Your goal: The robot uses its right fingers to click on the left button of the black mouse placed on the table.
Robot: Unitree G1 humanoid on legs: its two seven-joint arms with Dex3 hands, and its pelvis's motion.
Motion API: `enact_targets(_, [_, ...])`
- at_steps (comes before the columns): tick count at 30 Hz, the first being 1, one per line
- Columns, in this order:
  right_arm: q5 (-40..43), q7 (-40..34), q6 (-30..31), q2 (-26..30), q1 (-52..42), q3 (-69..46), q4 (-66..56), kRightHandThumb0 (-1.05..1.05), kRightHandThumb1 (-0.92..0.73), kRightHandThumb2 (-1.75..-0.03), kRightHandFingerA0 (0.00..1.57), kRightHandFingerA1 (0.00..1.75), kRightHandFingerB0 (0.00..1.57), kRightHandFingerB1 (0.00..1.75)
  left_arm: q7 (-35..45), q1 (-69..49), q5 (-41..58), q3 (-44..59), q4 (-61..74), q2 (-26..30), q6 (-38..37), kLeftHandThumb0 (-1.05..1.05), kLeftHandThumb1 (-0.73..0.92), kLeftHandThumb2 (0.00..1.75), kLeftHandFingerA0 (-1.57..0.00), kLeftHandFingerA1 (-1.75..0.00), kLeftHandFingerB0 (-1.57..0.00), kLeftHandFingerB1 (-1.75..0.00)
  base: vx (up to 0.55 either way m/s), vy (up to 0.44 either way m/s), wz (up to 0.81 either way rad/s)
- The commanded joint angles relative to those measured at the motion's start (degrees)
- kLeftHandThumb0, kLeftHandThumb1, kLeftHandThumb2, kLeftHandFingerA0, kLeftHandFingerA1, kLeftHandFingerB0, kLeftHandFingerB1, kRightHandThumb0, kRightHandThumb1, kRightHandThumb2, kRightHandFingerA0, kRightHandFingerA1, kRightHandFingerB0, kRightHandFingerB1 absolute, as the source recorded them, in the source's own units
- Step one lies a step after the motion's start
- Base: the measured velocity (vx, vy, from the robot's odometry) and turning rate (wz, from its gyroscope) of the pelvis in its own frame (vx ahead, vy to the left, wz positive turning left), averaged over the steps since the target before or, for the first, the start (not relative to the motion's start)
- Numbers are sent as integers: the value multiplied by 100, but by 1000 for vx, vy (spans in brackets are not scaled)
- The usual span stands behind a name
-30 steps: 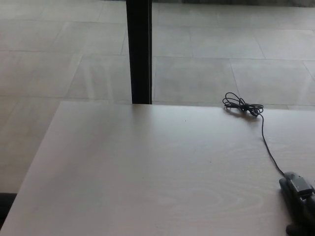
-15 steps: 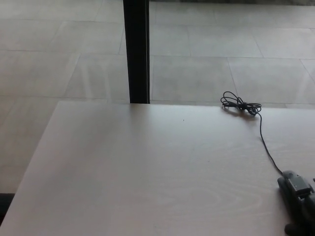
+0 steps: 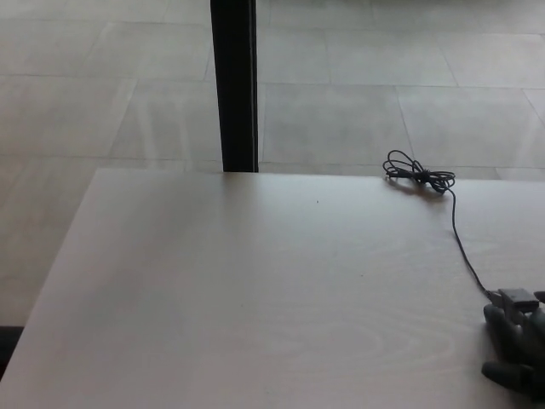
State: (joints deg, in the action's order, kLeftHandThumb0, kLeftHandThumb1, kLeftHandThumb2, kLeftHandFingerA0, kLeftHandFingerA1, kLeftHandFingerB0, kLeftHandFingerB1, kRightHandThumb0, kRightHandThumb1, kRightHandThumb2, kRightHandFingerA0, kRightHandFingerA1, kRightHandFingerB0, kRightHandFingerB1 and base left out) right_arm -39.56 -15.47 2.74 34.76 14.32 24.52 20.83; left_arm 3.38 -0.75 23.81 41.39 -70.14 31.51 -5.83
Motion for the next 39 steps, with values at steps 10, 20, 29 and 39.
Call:
enact_targets(10, [1887, 1438, 107, 311, 785, -2473, -698, -84, -92, -69, 36, 57, 37, 32, -12, -115, 19, -8, -39, 176, 21, -91, 78, 122, -57, -73, -35, -51, 0, 0, 0])
enact_targets(20, [2374, 1501, 113, 767, 383, -4247, -617, -77, -86, -71, 78, 145, 39, 38, 69, -136, 78, 39, -25, 135, 30, -97, 92, 82, -61, -74, -38, -41, 0, 0, 0])
enact_targets(29, [3912, 1485, 231, 498, -625, -7037, 342, -95, -70, -105, 105, 127, 35, 58, 1, -149, 104, 66, -32, 90, 38, -97, 92, 80, -63, -66, -43, -42, 0, 0, 0])
enact_targets(39, [4606, 957, 652, -312, -1040, -8317, 1536, -96, -73, -112, 96, 122, 22, 62, 126, -176, 64, 20, -32, 69, -50, -96, 82, 121, -48, -71, -32, -51, 0, 0, 0])
